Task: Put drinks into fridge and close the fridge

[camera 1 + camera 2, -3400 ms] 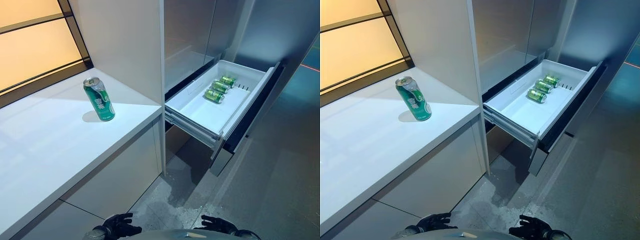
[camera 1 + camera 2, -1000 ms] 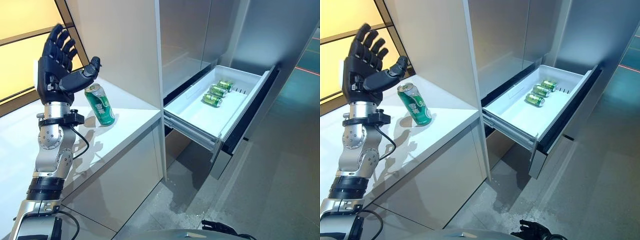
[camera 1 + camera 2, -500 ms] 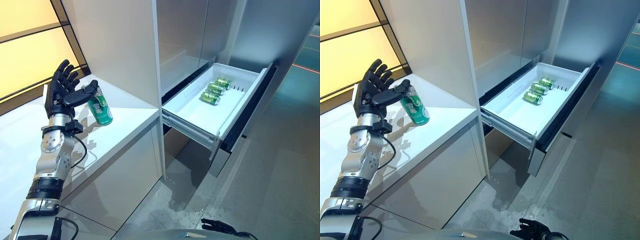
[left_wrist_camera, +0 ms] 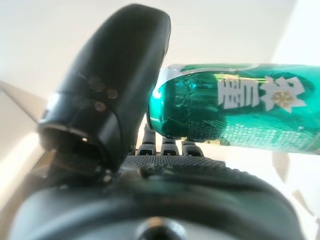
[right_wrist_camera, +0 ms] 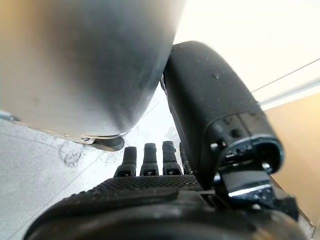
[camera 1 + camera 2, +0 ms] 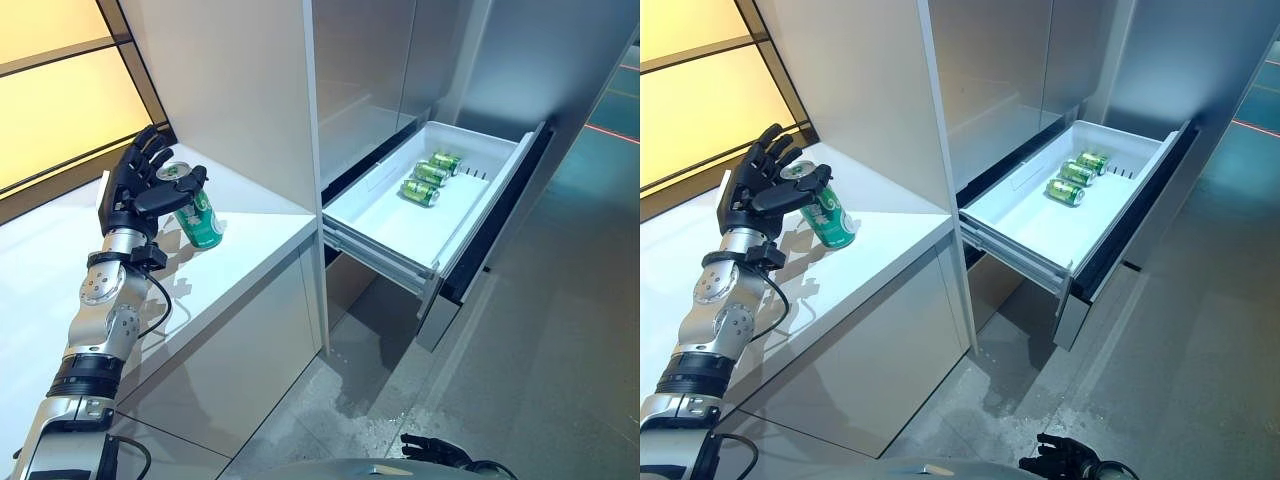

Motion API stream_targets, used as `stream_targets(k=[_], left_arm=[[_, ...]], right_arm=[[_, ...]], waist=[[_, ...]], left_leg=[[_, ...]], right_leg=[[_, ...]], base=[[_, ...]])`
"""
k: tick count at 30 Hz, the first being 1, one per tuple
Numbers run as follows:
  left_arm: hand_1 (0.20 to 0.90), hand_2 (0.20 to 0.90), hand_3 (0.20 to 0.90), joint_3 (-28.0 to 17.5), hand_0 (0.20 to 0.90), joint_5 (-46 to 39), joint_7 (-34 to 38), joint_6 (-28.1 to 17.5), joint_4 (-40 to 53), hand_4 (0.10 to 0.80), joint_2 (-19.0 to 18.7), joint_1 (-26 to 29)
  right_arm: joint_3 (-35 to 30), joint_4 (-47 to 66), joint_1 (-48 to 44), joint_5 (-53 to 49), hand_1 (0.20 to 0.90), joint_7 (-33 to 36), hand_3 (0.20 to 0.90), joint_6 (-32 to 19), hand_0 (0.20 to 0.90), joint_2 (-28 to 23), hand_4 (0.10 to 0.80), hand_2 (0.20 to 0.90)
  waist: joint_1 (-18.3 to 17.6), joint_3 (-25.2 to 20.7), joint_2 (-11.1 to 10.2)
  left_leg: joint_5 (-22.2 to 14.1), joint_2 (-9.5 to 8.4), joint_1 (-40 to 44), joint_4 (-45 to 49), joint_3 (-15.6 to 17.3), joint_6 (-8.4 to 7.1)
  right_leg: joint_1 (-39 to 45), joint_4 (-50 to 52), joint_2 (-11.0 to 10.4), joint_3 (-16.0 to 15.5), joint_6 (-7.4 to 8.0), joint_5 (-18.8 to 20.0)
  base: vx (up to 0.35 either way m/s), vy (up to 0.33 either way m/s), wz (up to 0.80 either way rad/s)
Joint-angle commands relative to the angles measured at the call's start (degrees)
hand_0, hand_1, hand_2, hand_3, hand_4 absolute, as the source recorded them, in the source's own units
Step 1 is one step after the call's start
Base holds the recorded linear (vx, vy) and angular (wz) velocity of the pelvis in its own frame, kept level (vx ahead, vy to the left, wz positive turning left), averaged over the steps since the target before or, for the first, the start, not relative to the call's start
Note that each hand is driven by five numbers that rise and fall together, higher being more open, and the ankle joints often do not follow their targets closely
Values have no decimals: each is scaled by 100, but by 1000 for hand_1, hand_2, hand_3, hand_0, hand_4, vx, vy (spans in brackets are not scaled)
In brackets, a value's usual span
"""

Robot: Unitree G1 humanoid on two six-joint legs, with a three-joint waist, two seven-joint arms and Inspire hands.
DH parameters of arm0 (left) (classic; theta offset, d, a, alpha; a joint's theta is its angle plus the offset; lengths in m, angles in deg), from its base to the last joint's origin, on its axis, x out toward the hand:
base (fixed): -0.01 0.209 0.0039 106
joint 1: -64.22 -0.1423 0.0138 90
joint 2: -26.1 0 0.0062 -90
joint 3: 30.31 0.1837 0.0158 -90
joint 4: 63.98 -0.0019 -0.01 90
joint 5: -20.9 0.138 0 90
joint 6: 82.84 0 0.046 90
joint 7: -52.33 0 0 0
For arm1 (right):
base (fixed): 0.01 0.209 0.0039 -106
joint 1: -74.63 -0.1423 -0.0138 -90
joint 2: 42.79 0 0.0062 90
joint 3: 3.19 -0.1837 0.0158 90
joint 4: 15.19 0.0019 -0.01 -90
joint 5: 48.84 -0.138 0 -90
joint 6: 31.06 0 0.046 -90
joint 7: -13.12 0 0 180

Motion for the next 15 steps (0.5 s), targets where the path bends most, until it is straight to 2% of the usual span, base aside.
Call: stream_targets(k=[1,15], left_arm=[[900,900,900,-93,900,-1,55,-644,117,800,-483,1180],[900,900,900,23,900,361,227,-357,-497,800,-717,1387]], right_arm=[[191,-160,-13,308,900,-138,900,32,900,-294,800,900],[189,-159,3,250,900,-112,900,69,900,-318,800,900]], waist=[[-78,-146,132],[-154,-147,162]], left_leg=[[-756,-208,110,96,42,173],[-801,-238,113,169,111,206]], right_leg=[[-322,673,-11,-1,426,-540],[-351,715,-36,90,458,-524]], base=[[0,0,0],[5,4,-1]])
